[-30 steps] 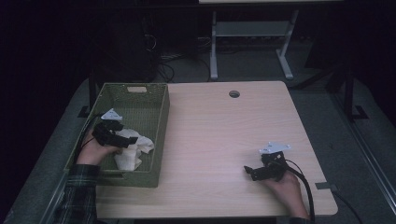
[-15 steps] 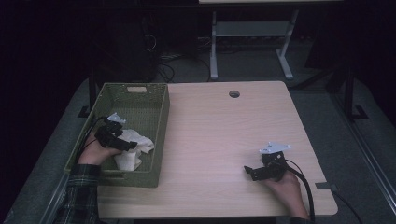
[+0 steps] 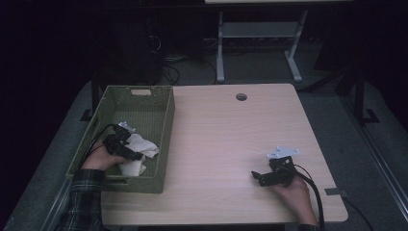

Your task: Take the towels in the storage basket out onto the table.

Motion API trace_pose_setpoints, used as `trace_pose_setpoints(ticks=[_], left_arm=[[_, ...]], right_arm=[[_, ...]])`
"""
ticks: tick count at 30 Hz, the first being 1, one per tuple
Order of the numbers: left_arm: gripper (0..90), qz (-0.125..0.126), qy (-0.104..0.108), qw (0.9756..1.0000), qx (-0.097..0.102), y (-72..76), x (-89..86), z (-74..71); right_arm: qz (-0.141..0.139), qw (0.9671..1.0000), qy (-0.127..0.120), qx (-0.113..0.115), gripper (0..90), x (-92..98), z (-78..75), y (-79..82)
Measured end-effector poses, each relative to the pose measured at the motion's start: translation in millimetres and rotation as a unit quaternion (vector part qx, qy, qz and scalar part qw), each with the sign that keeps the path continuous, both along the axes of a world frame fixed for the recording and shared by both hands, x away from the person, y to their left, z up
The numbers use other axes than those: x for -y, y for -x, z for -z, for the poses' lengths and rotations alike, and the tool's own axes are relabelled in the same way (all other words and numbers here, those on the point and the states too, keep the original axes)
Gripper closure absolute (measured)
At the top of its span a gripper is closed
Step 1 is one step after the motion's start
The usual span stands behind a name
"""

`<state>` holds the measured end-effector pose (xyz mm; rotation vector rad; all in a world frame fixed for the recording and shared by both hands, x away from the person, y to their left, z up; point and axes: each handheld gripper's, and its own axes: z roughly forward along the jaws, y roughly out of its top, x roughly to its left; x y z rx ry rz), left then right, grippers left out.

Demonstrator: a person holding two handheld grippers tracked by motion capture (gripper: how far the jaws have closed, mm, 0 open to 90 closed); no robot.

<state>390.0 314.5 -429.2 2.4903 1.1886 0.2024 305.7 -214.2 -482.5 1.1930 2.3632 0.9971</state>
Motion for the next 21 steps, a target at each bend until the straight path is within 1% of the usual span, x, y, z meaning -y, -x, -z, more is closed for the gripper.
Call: trace_pose_setpoints(ticks=[1, 7, 8, 9, 11, 12, 13, 14, 15, 19, 20, 21], left_arm=[[13.6, -0.002, -0.005, 1.0000, -0.005, -0.4, 1.0, 2.1], [14.3, -0.003, -0.009, 0.9997, -0.021, -2.3, 1.9, 4.0], [14.9, -0.003, -0.009, 0.9997, -0.021, -2.3, 1.9, 4.0], [18.1, -0.003, -0.015, 0.9996, -0.025, -2.2, 3.0, 3.0], [24.6, -0.006, -0.026, 0.9993, -0.026, -1.8, 4.1, 2.6], [27.4, -0.006, -0.026, 0.9993, -0.026, -1.8, 4.1, 2.6], [31.0, -0.008, -0.036, 0.9990, -0.025, -1.7, 5.6, 1.5], [32.9, -0.008, -0.036, 0.9990, -0.025, -1.7, 5.6, 1.5], [36.6, -0.011, -0.042, 0.9988, -0.024, -1.3, 6.6, 0.3], [52.7, -0.028, -0.043, 0.9983, -0.028, -0.5, 6.7, -3.3], [56.1, -0.031, -0.044, 0.9981, -0.028, -0.7, 6.7, -3.7], [57.6, -0.032, -0.044, 0.9981, -0.029, -0.6, 6.6, -4.2]], right_arm=[[0.000, 1.0000, 0.000, 0.000, 2.5, 0.0, 0.0, 0.0], [0.000, 1.0000, 0.000, 0.000, 2.6, 0.0, 0.0, 0.0], [0.000, 1.0000, 0.000, 0.000, 2.6, 0.0, 0.0, 0.0], [0.000, 1.0000, 0.000, 0.000, 2.6, 0.0, 0.0, 0.0], [0.000, 1.0000, 0.000, 0.000, 2.6, 0.0, 0.0, 0.0], [0.000, 1.0000, 0.000, 0.000, 2.6, 0.0, 0.0, 0.0], [0.001, 1.0000, 0.000, 0.000, 2.6, -0.1, 0.0, 0.0], [0.001, 1.0000, 0.000, 0.000, 2.6, -0.1, 0.0, 0.0], [0.001, 1.0000, 0.000, 0.000, 2.6, -0.2, 0.0, 0.1], [0.001, 1.0000, -0.001, 0.000, 2.6, -0.2, 0.0, 0.1], [0.001, 1.0000, -0.001, 0.000, 2.6, -0.2, 0.0, 0.0], [0.001, 1.0000, 0.000, 0.000, 2.6, -0.2, 0.0, 0.0]])
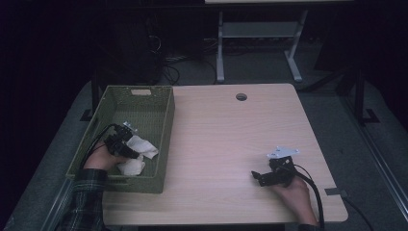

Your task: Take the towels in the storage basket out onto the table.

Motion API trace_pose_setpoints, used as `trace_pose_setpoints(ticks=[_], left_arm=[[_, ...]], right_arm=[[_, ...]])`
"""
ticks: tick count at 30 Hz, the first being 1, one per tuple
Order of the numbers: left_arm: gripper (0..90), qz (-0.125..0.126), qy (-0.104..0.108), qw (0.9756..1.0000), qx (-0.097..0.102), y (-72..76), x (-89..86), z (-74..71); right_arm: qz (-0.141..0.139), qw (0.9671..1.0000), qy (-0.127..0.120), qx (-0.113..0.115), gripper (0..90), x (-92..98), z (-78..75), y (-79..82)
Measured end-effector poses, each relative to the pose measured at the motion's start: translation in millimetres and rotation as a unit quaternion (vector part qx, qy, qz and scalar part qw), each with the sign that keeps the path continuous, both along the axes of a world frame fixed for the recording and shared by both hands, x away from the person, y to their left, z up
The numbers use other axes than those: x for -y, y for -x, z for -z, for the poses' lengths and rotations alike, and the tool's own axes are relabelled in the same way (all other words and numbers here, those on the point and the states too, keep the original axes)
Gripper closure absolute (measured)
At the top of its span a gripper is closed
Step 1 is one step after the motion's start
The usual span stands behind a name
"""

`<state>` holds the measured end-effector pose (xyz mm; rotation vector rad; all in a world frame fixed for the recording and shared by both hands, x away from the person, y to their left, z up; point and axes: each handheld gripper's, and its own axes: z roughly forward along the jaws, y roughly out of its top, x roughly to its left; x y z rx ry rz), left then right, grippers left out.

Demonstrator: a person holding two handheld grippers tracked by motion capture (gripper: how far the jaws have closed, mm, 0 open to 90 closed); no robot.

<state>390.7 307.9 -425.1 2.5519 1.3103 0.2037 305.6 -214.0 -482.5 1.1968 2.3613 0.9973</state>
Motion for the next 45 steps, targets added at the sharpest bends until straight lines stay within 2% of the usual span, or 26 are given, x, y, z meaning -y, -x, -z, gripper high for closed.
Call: trace_pose_setpoints(ticks=[6, 10, 11, 12, 15, 16, 19, 20, 22, 23, 24, 25, 26, 27, 28, 29, 30, 34, 35, 39, 40, 41, 42, 43, 44, 45], left_arm=[[62.7, 0.000, 0.011, 0.9999, 0.003, 0.5, -2.3, -4.8], [63.1, -0.001, 0.061, 0.9979, 0.024, 1.3, -6.3, -15.2], [63.1, -0.001, 0.061, 0.9979, 0.024, 1.3, -6.3, -15.2], [63.1, -0.001, 0.077, 0.9965, 0.033, 1.7, -8.0, -18.4], [63.0, 0.001, 0.097, 0.9942, 0.046, 2.4, -10.4, -23.5], [62.9, 0.001, 0.097, 0.9942, 0.046, 2.4, -10.4, -23.5], [62.6, 0.011, 0.122, 0.9901, 0.068, 4.2, -12.2, -32.3], [62.6, 0.011, 0.122, 0.9901, 0.068, 4.2, -12.2, -32.3], [62.5, 0.015, 0.134, 0.9876, 0.081, 5.0, -12.3, -38.3], [62.5, 0.017, 0.145, 0.9850, 0.091, 6.3, -11.7, -42.9], [62.4, 0.017, 0.145, 0.9850, 0.091, 6.3, -11.7, -42.9], [62.4, 0.021, 0.157, 0.9819, 0.105, 7.8, -10.6, -48.4], [62.4, 0.022, 0.163, 0.9804, 0.109, 8.5, -10.3, -51.5], [62.4, 0.022, 0.163, 0.9804, 0.109, 8.5, -10.3, -51.5], [62.4, 0.026, 0.173, 0.9775, 0.118, 9.7, -8.9, -57.0], [62.4, 0.026, 0.173, 0.9775, 0.118, 9.7, -8.9, -57.0], [62.4, 0.028, 0.179, 0.9753, 0.126, 11.0, -7.3, -62.2], [62.5, 0.035, 0.191, 0.9714, 0.137, 12.5, -4.4, -73.7], [62.5, 0.035, 0.191, 0.9714, 0.137, 12.5, -4.4, -73.7], [62.6, 0.049, 0.220, 0.9622, 0.154, 13.8, 1.8, -88.8], [62.5, 0.055, 0.224, 0.9604, 0.156, 14.0, 3.5, -92.3], [62.6, 0.055, 0.224, 0.9604, 0.156, 14.0, 3.5, -92.3], [62.6, 0.064, 0.240, 0.9553, 0.161, 14.9, 7.7, -98.6], [62.6, 0.069, 0.248, 0.9524, 0.164, 15.8, 11.0, -102.2], [62.6, 0.073, 0.250, 0.9511, 0.166, 16.3, 12.8, -104.4], [62.6, 0.073, 0.250, 0.9511, 0.166, 16.3, 12.8, -104.4]], right_arm=[[0.000, 1.0000, 0.000, 0.000, 2.6, 0.0, 0.0, 0.0], [0.000, 1.0000, 0.000, 0.000, 2.6, 0.0, -0.1, -0.2], [0.000, 1.0000, 0.000, 0.000, 2.6, 0.0, -0.1, -0.2], [0.000, 1.0000, 0.000, 0.000, 2.6, 0.0, -0.1, -0.2], [0.000, 1.0000, 0.000, 0.000, 2.6, 0.0, 0.0, -0.2], [0.000, 1.0000, 0.000, 0.000, 2.6, 0.0, 0.0, -0.2], [0.000, 1.0000, 0.000, 0.000, 2.6, 0.1, 0.0, -0.2], [0.000, 1.0000, 0.000, 0.000, 2.6, 0.0, -0.1, -0.2], [0.001, 1.0000, 0.000, 0.000, 2.6, -0.1, -0.1, -0.1], [0.000, 1.0000, 0.000, 0.000, 2.6, 0.0, 0.0, -0.2], [0.000, 1.0000, 0.000, 0.000, 2.6, 0.0, 0.0, -0.2], [0.000, 1.0000, 0.000, 0.000, 2.6, 0.0, 0.0, -0.2], [0.000, 1.0000, 0.000, 0.000, 2.6, 0.0, -0.1, -0.1], [0.000, 1.0000, 0.000, 0.000, 2.6, 0.0, 0.0, -0.1], [0.000, 1.0000, 0.000, 0.000, 2.6, 0.0, -0.1, -0.1], [0.000, 1.0000, 0.000, 0.000, 2.6, 0.0, 0.0, -0.2], [0.000, 1.0000, 0.000, 0.000, 2.6, 0.0, -0.1, -0.1], [0.000, 1.0000, 0.000, 0.000, 2.6, 0.0, -0.1, -0.1], [0.000, 1.0000, 0.000, 0.000, 2.6, 0.0, -0.1, -0.1], [0.000, 1.0000, 0.000, 0.000, 2.6, 0.0, -0.1, -0.2], [0.000, 1.0000, 0.000, 0.000, 2.6, 0.0, -0.1, -0.2], [0.000, 1.0000, 0.000, 0.000, 2.6, 0.0, -0.1, -0.2], [0.000, 1.0000, 0.000, 0.000, 2.6, 0.0, 0.0, -0.2], [0.000, 1.0000, 0.000, 0.000, 2.6, 0.0, -0.1, -0.2], [0.000, 1.0000, 0.000, 0.000, 2.6, 0.1, 0.0, -0.2], [0.000, 1.0000, 0.000, 0.000, 2.6, 0.1, 0.0, -0.2]])
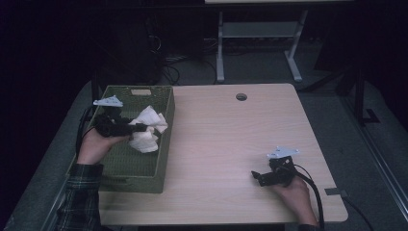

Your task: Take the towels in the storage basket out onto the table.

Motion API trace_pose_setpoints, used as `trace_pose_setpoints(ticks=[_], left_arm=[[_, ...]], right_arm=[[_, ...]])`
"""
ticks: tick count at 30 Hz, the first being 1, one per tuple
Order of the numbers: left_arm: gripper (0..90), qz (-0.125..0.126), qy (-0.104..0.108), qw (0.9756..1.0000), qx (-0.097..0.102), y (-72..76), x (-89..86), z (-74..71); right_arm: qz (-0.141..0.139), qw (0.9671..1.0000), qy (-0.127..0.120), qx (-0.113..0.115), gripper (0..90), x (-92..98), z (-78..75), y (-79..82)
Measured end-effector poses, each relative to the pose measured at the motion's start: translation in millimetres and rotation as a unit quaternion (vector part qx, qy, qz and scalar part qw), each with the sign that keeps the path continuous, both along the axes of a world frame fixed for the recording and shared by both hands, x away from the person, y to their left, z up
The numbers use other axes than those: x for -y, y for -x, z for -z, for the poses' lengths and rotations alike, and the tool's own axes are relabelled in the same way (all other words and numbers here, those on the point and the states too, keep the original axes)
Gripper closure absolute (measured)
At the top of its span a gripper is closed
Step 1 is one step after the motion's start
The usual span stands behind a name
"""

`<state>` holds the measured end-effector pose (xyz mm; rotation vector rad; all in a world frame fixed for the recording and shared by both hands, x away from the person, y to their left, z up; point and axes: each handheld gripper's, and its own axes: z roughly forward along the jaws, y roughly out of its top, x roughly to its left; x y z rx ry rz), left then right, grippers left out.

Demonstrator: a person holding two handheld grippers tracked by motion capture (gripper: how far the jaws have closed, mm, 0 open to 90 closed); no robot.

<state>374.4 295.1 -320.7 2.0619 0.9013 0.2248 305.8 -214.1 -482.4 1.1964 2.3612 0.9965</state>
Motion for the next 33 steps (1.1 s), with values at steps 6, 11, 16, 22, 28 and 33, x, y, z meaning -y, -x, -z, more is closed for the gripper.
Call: trace_pose_setpoints(ticks=[6, 11, 16, 22, 28, 33], left_arm=[[62.7, 0.027, 0.025, 0.9988, 0.031, 7.4, 22.5, -20.5], [62.6, 0.042, 0.041, 0.9971, 0.049, 13.7, 37.2, -29.4], [62.6, 0.050, 0.048, 0.9959, 0.058, 15.7, 54.5, -30.2], [62.5, 0.068, 0.049, 0.9949, 0.056, 16.9, 75.3, -26.9], [62.4, 0.077, 0.050, 0.9941, 0.057, 18.9, 102.5, -21.0], [62.2, 0.087, 0.042, 0.9939, 0.055, 20.1, 131.8, -12.8]], right_arm=[[0.001, 1.0000, -0.001, 0.000, 2.6, -0.1, 0.0, 0.0], [0.000, 1.0000, 0.000, 0.000, 2.6, -0.1, 0.0, 0.0], [0.001, 1.0000, -0.001, 0.000, 2.6, -0.2, -0.1, 0.1], [0.001, 1.0000, -0.001, 0.000, 2.6, -0.2, 0.0, 0.1], [0.001, 1.0000, -0.001, -0.001, 2.6, -0.1, 0.0, 0.1], [0.001, 1.0000, -0.001, -0.001, 2.6, -0.2, 0.0, 0.1]])
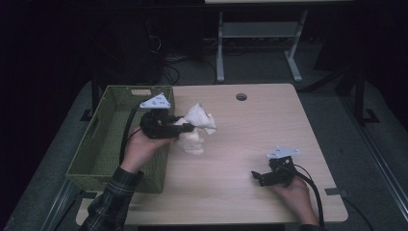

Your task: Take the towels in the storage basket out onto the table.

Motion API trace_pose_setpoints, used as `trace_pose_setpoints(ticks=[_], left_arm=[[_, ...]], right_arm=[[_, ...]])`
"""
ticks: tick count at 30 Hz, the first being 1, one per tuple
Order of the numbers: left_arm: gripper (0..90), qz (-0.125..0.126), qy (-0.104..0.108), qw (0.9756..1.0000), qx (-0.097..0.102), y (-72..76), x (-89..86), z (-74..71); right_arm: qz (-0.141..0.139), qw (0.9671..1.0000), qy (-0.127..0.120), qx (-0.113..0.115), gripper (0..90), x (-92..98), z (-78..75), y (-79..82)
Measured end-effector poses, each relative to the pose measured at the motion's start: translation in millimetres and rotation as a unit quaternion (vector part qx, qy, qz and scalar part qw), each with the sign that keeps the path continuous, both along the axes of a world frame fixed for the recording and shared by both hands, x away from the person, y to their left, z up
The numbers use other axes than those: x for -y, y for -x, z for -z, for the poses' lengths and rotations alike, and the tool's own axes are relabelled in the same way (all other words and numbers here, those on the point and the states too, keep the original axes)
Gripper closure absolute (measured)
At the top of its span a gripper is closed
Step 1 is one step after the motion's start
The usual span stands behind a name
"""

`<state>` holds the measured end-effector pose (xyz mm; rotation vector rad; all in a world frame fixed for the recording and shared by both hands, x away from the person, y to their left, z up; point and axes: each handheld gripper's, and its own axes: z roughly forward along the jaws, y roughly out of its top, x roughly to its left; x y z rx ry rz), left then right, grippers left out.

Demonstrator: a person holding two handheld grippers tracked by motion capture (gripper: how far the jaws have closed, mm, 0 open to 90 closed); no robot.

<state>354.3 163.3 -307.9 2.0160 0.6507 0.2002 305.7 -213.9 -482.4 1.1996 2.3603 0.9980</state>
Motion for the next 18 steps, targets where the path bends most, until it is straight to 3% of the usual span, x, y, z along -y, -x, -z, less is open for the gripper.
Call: trace_pose_setpoints(ticks=[7, 10, 14, 18], left_arm=[[62.0, 0.003, -0.012, 0.9999, -0.004, 1.0, 30.4, 11.5], [62.0, 0.010, -0.020, 0.9997, -0.009, 3.5, 51.3, 23.5], [62.0, 0.015, -0.027, 0.9995, -0.011, 4.8, 63.5, 32.1], [62.0, 0.018, -0.038, 0.9990, -0.014, 5.5, 80.5, 50.0]], right_arm=[[0.000, 1.0000, 0.000, 0.000, 2.6, 0.0, 0.0, 0.0], [0.000, 1.0000, 0.000, 0.000, 2.6, 0.0, 0.0, 0.0], [0.000, 1.0000, -0.001, -0.001, 2.6, -0.1, -0.1, 0.1], [0.000, 1.0000, -0.001, 0.000, 2.5, -0.2, 0.0, 0.0]])
